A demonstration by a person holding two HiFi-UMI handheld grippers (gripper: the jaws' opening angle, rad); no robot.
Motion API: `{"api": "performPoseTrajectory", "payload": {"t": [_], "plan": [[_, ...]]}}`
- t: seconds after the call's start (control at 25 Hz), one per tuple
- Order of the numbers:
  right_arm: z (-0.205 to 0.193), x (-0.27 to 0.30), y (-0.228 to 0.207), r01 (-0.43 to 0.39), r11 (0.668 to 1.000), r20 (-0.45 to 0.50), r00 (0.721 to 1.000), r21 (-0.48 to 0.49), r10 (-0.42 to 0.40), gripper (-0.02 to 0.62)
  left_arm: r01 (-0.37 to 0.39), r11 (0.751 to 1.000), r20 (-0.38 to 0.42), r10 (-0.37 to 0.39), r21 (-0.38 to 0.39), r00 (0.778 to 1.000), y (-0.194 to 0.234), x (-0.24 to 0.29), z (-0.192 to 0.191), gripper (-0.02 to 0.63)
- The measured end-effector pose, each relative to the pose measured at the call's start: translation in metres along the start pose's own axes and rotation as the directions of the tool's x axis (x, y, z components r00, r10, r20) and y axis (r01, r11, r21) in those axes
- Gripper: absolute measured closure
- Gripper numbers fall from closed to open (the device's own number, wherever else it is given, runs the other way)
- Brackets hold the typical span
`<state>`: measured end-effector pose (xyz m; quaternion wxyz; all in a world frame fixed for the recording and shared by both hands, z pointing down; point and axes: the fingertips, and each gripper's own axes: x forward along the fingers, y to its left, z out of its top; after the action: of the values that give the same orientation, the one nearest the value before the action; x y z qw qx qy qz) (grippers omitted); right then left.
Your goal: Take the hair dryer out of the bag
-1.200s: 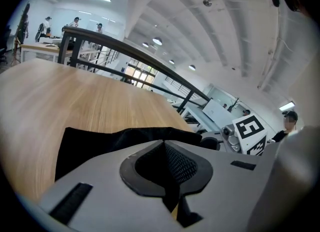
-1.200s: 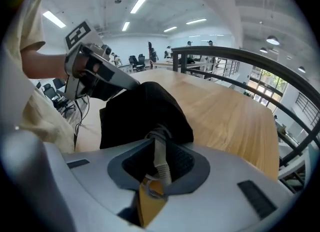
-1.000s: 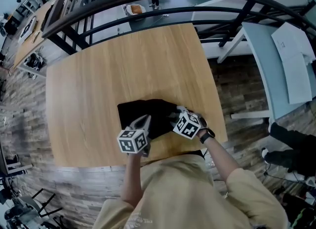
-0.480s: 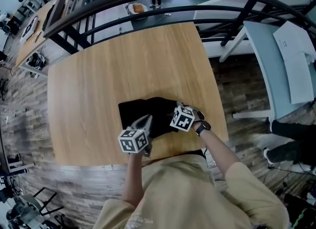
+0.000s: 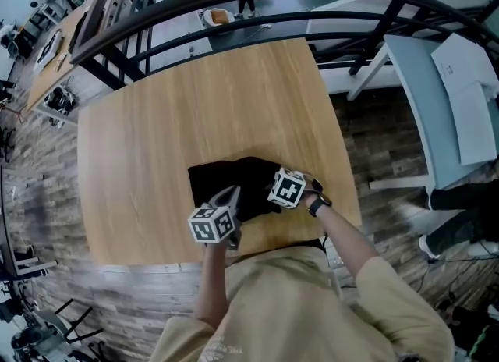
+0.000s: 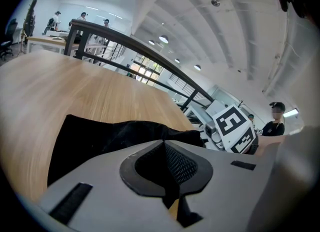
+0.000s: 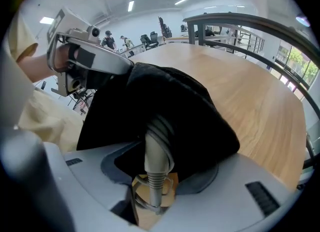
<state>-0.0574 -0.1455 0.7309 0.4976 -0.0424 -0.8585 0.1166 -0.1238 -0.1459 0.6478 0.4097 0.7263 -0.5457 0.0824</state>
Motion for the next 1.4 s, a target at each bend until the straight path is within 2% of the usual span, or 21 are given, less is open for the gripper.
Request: {"api": "performPoseTrajectory", "payload": {"t": [0.08,0.2,0.4,0.6,0.76,1.04,1.4], "plan": [[0.000,-0.006,0.005,0.009,1.000,0.024,1.000,-0.005,-0.009,0.420,0.007,1.000,-0.004,-0.007,0.003,1.000,0.000,0.002,0.000,0.589],[0.001,-0.022,0.001,0.084,0.995,0.049,0.995,-0.050,-0.082,0.420,0.019,1.000,-0.012,-0.019,0.008,1.000,-0.003,0.006,-0.002,0.589],[-0.018,-0.049,0.002,0.126,0.992,0.042,0.991,-0.012,-0.126,0.420,0.049,0.999,-0.033,-0.049,0.020,0.998,-0.012,0.013,-0.007,0.588],[-0.040,-0.078,-0.007,0.213,0.977,0.049,0.976,0.005,-0.213,0.420,0.050,0.998,-0.060,-0.047,0.049,0.997,-0.012,0.016,-0.012,0.589],[-0.065,-0.102,-0.006,0.247,0.964,0.049,0.966,0.097,-0.252,0.420,0.062,0.997,-0.052,-0.060,0.046,0.997,-0.013,0.017,-0.011,0.588],[-0.085,-0.142,0.006,0.292,0.927,0.133,0.935,0.233,-0.328,0.420,0.063,0.998,-0.044,-0.062,0.028,0.997,-0.013,0.024,-0.011,0.588],[-0.098,-0.173,0.021,0.269,0.845,0.242,0.878,0.463,-0.412,0.420,0.061,0.998,-0.047,-0.061,0.004,0.997,-0.006,0.025,-0.017,0.588]]}}
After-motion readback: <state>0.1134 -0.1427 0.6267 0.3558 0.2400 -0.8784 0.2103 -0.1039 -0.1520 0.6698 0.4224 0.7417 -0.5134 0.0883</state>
